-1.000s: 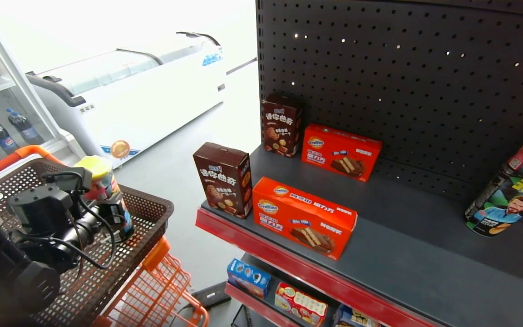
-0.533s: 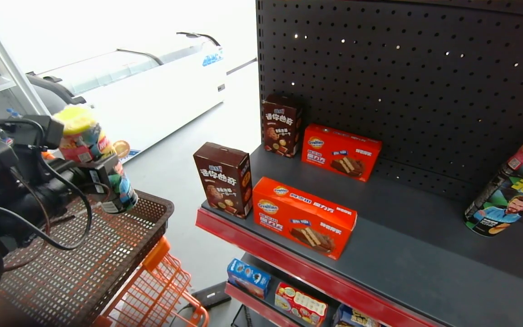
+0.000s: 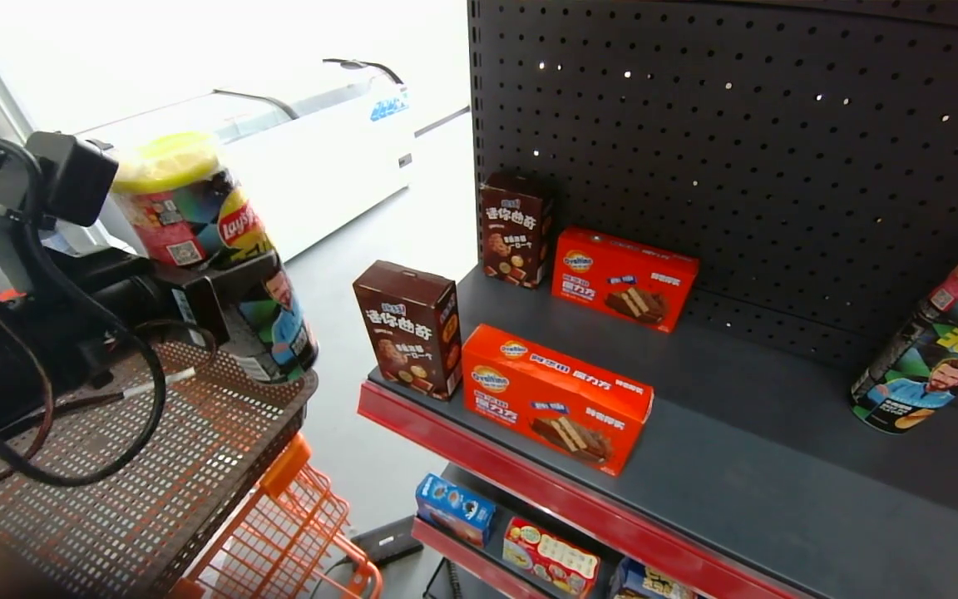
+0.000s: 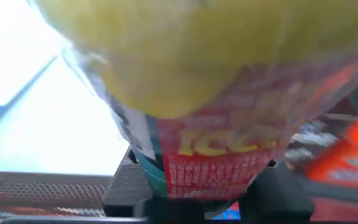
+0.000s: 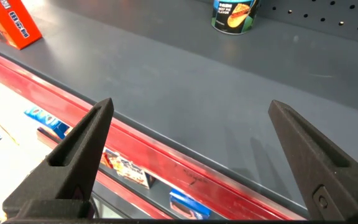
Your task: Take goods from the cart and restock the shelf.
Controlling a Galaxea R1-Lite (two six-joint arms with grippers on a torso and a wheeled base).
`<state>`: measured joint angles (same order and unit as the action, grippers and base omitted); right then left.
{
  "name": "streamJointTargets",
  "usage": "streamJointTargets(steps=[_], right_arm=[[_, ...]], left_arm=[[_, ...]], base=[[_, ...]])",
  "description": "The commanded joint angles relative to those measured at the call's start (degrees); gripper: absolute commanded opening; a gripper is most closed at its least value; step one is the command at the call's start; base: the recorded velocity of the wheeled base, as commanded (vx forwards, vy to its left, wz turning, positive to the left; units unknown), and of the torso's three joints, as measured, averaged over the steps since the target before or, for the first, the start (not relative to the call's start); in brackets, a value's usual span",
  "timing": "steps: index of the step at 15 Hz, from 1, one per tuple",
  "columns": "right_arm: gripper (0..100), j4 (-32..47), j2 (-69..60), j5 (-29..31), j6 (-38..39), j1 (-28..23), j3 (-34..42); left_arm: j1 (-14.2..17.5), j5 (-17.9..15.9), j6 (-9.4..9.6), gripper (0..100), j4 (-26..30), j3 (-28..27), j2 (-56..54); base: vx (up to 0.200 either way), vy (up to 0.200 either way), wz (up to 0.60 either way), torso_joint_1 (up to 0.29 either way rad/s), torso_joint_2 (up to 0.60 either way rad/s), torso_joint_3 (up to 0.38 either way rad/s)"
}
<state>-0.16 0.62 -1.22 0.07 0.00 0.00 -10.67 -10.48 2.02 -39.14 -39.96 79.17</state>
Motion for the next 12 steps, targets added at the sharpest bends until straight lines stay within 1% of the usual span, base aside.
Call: streamJointTargets(steps=[1, 2, 5, 6, 7, 8, 9, 10, 12], right_arm=[[100, 0.0, 0.1, 0.0, 0.0, 0.0, 0.0], [100, 0.0, 0.1, 0.0, 0.0, 0.0, 0.0], [100, 0.0, 0.1, 0.0, 0.0, 0.0, 0.0], [100, 0.0, 0.1, 0.0, 0.0, 0.0, 0.0], [100, 0.0, 0.1, 0.0, 0.0, 0.0, 0.0], [100, 0.0, 0.1, 0.0, 0.0, 0.0, 0.0], [100, 0.0, 0.1, 0.0, 0.0, 0.0, 0.0], [100, 0.0, 0.1, 0.0, 0.0, 0.0, 0.0], [100, 0.0, 0.1, 0.0, 0.0, 0.0, 0.0]], left_arm=[[-6.2, -1.0, -1.41, 0, 10.6, -3.3, -9.4], [-7.5, -2.9, -1.58, 0, 13.3, -3.6, -10.3], [-9.4, -8.3, -1.85, 0, 13.8, -4.1, -10.3], [-9.7, -9.0, -1.41, 0, 13.7, -3.5, -10.2], [-11.4, -9.6, -0.97, 0, 13.8, -3.0, -9.9], [-14.4, -10.4, -0.88, 0, 13.3, -3.3, -8.6], [-15.8, -11.0, -0.88, 0, 11.9, -3.7, -7.4], [-16.8, -11.8, -0.97, 0, 9.7, -3.8, -5.5], [-17.6, -13.9, -0.97, 0, 6.4, -3.9, -2.9]], base=[[0.0, 0.0, 0.0, 0.0, 0.0, 0.0], [0.0, 0.0, 0.0, 0.0, 0.0, 0.0], [0.0, 0.0, 0.0, 0.0, 0.0, 0.0], [0.0, 0.0, 0.0, 0.0, 0.0, 0.0], [0.0, 0.0, 0.0, 0.0, 0.0, 0.0], [0.0, 0.0, 0.0, 0.0, 0.0, 0.0], [0.0, 0.0, 0.0, 0.0, 0.0, 0.0], [0.0, 0.0, 0.0, 0.0, 0.0, 0.0], [0.0, 0.0, 0.0, 0.0, 0.0, 0.0]])
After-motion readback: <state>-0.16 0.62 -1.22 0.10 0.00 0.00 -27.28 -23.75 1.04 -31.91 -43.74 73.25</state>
